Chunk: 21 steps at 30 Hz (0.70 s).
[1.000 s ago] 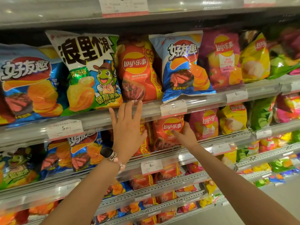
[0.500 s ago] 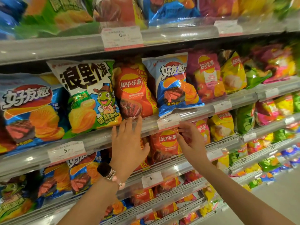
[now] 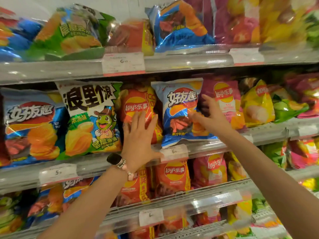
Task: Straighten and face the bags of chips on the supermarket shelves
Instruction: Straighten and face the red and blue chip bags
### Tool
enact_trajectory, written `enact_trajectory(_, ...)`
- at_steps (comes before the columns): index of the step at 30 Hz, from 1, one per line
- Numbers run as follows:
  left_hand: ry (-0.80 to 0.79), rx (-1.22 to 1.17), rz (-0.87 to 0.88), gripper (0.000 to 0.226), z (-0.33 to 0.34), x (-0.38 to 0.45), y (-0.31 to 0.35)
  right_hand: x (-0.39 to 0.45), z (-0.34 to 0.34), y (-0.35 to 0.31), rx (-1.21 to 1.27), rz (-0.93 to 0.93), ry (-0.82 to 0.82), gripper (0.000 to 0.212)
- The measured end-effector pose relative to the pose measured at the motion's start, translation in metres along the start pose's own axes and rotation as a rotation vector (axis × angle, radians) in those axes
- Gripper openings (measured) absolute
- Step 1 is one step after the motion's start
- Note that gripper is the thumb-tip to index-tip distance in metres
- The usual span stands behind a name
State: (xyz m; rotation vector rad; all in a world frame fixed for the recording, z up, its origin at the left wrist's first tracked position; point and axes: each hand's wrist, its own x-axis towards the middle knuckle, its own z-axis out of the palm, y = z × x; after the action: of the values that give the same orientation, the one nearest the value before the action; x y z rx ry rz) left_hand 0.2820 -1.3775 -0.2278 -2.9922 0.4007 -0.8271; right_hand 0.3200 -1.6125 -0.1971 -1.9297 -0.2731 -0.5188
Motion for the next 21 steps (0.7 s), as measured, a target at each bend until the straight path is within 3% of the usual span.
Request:
enact_trajectory(8,0.001,0.098,-0.051,0.126,0.009,0.010,0.005,0.038,-0.001,0.020,0.118,0.223,-0.278,0.099)
enact_trajectory(18,0.011,0.137,-0.036,0.121,0.005,0.002,0.003,0.032,0.003,0.019,0.410,0.179,-0.163,0.071)
enact_trajectory(21,0.251,0.073,-0.044,0.102,-0.006,-0.012,0.001,0.027,0.000,0.013,0.470,0.129,-0.135,0.071)
